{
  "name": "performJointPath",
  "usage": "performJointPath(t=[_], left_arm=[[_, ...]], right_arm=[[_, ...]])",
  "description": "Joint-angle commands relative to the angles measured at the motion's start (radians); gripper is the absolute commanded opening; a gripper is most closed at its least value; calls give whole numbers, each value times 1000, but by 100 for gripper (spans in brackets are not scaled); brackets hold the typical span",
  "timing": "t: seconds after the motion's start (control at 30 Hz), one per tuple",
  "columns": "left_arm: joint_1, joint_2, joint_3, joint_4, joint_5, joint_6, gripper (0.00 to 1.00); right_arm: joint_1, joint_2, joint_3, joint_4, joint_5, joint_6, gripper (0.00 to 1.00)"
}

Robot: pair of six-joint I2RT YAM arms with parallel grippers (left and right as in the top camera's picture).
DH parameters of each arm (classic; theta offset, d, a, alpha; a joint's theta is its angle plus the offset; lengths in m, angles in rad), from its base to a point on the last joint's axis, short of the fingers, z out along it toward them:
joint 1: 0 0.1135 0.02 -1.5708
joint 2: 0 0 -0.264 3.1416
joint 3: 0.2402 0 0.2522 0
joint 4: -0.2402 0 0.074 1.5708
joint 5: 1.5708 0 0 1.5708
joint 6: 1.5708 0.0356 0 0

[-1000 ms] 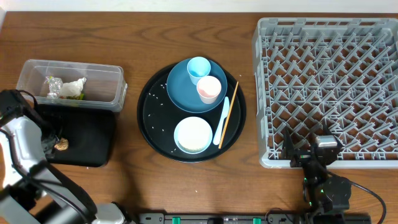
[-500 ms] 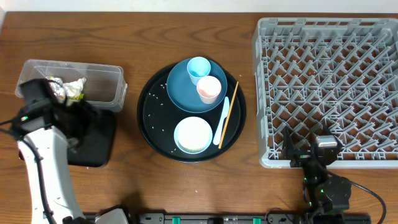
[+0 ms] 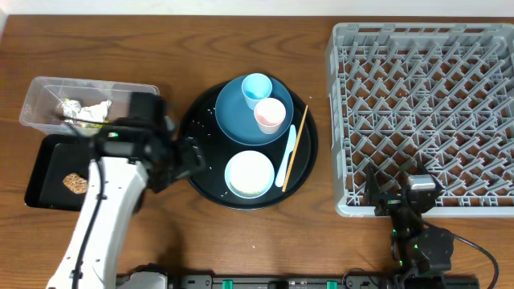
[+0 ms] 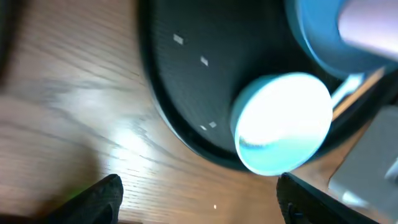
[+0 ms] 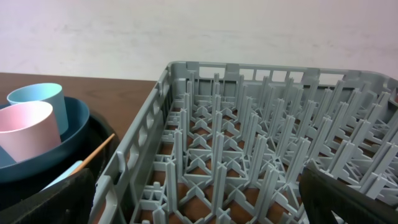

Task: Sort waste into correct bins and load items into the dishwasher rack
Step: 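Move the left gripper to the light-blue rice bowl and grasp its rim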

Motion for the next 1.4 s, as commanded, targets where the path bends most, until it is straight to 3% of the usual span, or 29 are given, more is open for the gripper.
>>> performJointPath(t=[0.0, 0.07, 0.57, 0.7, 1.23, 1.37], left_arm=[[-80, 10, -11, -1, -50, 13, 78], [-119, 15, -23, 1, -60, 0, 75], [-294, 61, -140, 212, -60, -113, 74], [-306, 82, -166, 272, -60, -113, 67], [-306, 243, -173, 370, -66, -119, 66], [-306, 243, -173, 372, -119, -119, 51]], right_arm=[[6, -5, -1, -5, 10, -8, 99], [6, -5, -1, -5, 10, -8, 99], [6, -5, -1, -5, 10, -8, 99], [6, -5, -1, -5, 10, -8, 99], [6, -5, -1, -5, 10, -8, 99], [6, -5, -1, -5, 10, -8, 99]])
